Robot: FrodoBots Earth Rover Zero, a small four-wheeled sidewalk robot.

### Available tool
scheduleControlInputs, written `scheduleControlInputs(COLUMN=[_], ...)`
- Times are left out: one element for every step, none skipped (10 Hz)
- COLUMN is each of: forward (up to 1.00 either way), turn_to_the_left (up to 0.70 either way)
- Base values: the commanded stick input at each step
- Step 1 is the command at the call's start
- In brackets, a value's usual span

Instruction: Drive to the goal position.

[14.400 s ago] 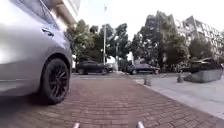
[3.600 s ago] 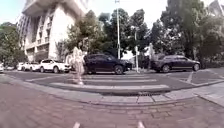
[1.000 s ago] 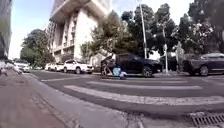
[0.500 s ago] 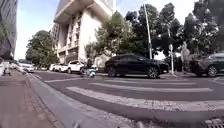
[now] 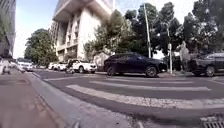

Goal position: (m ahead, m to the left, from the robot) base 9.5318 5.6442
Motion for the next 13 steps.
scheduleControlInputs(forward=[-0.45, -0.45, -0.45, -0.45, -0.45, 0.00, 0.00, 0.00, 0.00, 0.00, 0.00, 0.00, 0.00], turn_to_the_left=[0.00, 0.00, 0.00, 0.00, 0.00, 0.00, 0.19, 0.45, 0.45, 0.45, 0.45, 0.45, 0.45])
